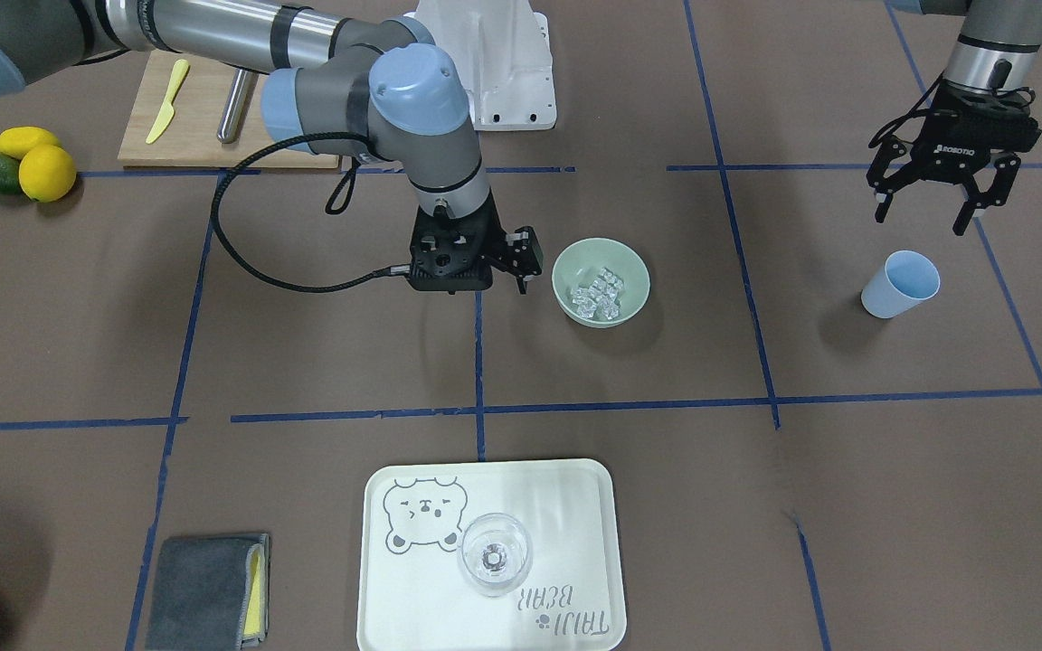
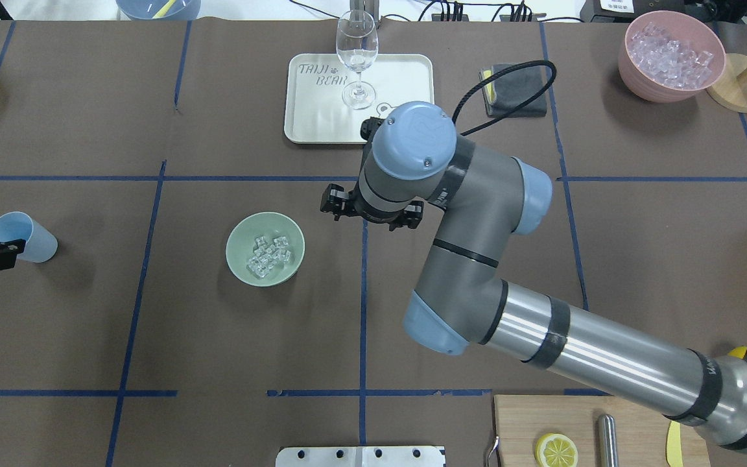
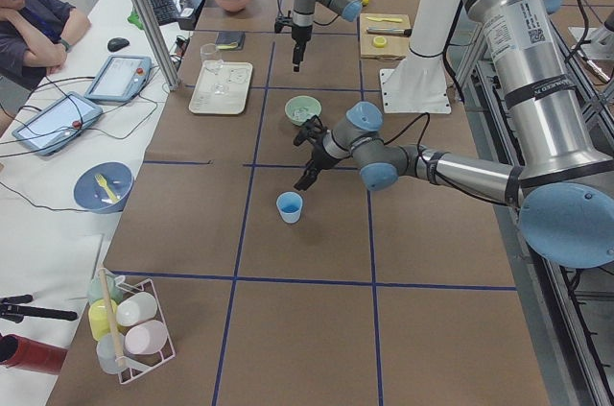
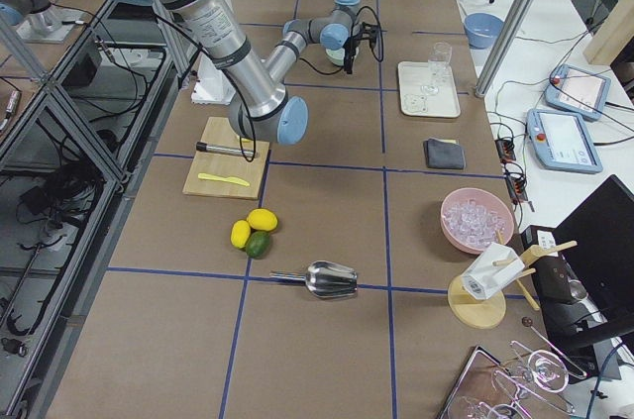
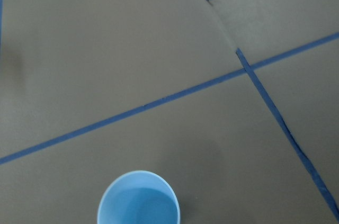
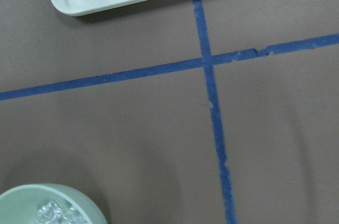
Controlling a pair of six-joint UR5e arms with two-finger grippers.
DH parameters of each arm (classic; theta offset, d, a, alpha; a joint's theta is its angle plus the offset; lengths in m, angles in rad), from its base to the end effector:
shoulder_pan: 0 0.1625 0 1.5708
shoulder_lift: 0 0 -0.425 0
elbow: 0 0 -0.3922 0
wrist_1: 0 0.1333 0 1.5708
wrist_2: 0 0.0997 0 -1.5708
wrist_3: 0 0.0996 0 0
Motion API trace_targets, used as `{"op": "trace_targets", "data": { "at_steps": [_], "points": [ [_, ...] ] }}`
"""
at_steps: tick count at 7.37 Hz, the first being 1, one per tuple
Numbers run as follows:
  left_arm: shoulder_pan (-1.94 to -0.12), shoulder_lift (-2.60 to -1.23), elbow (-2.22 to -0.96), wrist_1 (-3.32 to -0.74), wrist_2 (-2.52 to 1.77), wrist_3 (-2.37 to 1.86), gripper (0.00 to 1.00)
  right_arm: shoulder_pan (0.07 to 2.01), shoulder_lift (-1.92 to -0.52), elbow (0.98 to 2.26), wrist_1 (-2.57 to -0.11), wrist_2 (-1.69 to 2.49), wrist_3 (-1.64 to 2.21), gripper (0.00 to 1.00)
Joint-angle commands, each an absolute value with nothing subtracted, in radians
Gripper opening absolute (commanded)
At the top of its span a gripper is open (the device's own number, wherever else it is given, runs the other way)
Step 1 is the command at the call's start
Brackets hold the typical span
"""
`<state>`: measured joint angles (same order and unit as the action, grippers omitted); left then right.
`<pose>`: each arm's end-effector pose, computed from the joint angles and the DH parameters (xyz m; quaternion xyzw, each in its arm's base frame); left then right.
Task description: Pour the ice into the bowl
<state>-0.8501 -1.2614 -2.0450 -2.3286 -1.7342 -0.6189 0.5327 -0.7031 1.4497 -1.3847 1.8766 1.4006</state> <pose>0.1734 -0.3748 0.4828 0.3024 0.3327 0.0817 0.8895 -0.5917 -0.4688 0.1474 0.0253 -0.4641 0.0918 0.8807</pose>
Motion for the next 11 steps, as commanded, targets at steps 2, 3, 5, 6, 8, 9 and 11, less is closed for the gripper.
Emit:
{"op": "trace_targets", "data": {
  "at_steps": [2,3,5,6,8,9,11],
  "points": [
    [-1.027,-1.367,-2.037,-2.159,-1.884,-0.406,1.00,0.488,-0.528,1.238,-1.362,1.833,1.407,1.00],
    [-1.058,-1.371,-2.036,-2.134,-1.887,-0.356,1.00,0.459,-0.485,1.170,-1.362,1.804,1.405,1.00],
    [-1.161,-1.466,-2.013,-2.013,-1.995,-0.309,1.00,0.422,-0.489,1.149,-1.364,1.801,1.399,1.00],
    [-1.170,-1.524,-2.007,-1.941,-1.999,-0.299,1.00,0.419,-0.498,1.149,-1.364,1.802,1.399,1.00],
    [-1.184,-1.564,-1.970,-1.927,-2.000,-0.298,1.00,0.417,-0.505,1.152,-1.361,1.801,1.408,0.29],
    [-1.193,-1.571,-1.961,-1.927,-2.000,-0.298,1.00,0.417,-0.509,1.155,-1.361,1.802,1.408,0.00],
    [-1.195,-1.574,-1.953,-1.928,-2.000,-0.298,1.00,0.417,-0.518,1.167,-1.359,1.805,1.405,0.00]
  ]
}}
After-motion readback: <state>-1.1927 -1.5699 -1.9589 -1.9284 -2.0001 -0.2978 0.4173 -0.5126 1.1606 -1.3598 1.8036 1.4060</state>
